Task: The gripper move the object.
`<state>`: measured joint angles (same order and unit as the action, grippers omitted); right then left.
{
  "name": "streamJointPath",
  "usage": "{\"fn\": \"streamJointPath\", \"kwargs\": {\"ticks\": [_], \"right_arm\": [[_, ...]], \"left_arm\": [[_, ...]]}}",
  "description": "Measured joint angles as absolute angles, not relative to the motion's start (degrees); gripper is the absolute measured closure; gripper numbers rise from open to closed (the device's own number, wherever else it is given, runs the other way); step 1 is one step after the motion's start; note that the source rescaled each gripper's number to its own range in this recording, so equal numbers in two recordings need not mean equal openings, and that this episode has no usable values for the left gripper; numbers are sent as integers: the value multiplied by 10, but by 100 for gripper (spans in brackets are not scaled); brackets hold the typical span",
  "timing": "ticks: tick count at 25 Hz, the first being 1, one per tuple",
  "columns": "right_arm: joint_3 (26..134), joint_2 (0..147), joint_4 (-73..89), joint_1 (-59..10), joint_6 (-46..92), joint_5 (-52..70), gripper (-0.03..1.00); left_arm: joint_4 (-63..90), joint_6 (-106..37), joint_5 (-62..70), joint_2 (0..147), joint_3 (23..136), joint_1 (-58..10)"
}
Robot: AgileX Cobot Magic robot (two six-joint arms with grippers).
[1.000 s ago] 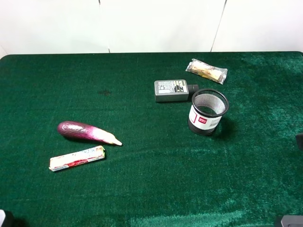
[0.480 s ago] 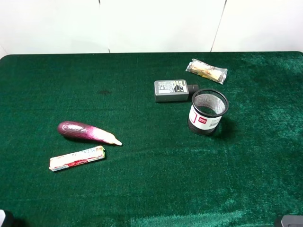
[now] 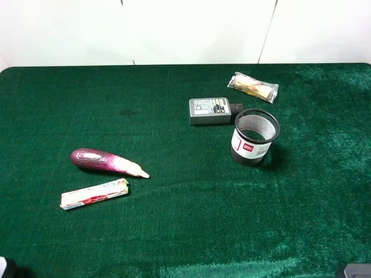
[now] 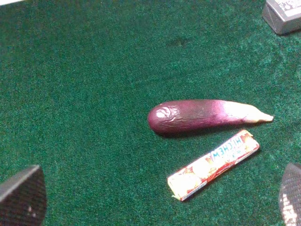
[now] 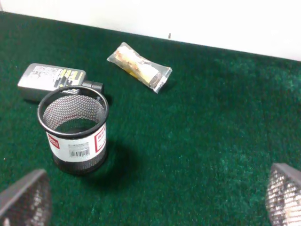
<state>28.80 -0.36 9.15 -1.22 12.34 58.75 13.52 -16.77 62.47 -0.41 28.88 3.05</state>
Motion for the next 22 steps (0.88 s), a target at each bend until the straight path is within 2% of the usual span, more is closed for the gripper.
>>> {"fn": "streamJointPath", "kwargs": {"ticks": [22], "right_arm": [[288,-4,89,-12,113,588,-3]], "left_arm": [[135,-168,625,-4,289,31]]}}
